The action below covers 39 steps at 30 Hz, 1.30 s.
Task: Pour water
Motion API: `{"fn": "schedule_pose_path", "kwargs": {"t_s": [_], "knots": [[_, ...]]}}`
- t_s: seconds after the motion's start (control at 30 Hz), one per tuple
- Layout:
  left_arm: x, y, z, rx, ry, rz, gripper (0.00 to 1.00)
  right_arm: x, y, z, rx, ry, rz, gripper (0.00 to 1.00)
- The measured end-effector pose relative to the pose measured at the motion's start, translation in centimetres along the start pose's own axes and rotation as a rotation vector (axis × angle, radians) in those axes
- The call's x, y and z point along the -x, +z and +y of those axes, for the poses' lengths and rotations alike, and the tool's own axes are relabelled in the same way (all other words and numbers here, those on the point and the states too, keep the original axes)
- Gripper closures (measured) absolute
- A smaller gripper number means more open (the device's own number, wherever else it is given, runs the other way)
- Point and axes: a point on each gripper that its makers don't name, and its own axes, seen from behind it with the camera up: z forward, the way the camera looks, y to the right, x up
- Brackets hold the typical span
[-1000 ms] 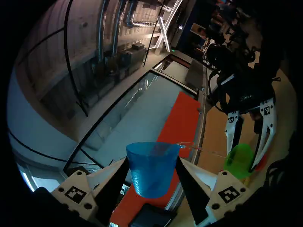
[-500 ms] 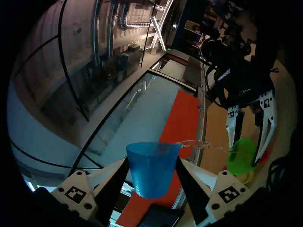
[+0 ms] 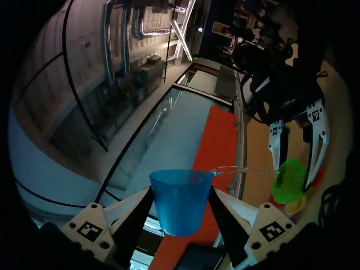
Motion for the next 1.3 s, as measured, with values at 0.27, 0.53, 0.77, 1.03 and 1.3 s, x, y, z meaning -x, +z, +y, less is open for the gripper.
{"fn": "schedule_pose_path", "kwargs": {"t_s": [0.27, 0.53, 0.77, 1.03, 1.3], "knots": [[-0.3, -0.2, -0.2, -0.007, 0.048, 0.005, 0.16, -0.1, -0.1, 0.0, 0.001, -0.002, 0.001, 0.1], [-0.6, -0.3, -0.6, -0.017, 0.095, 0.011, 0.16, 0.0, -0.2, 0.1, 0.004, -0.003, 0.003, 0.1], [-1.0, -0.3, -0.7, -0.018, 0.135, 0.015, 0.16, 0.0, -0.2, 0.2, 0.005, -0.004, 0.004, 0.11], [-1.4, -0.1, -0.5, -0.014, 0.176, 0.017, 0.16, 0.0, -0.3, 0.3, 0.009, -0.008, 0.005, 0.1], [-1.8, -0.1, 0.3, -0.011, 0.206, 0.022, 0.16, 0.0, -0.3, 0.4, 0.012, -0.008, 0.009, 0.11]]}}
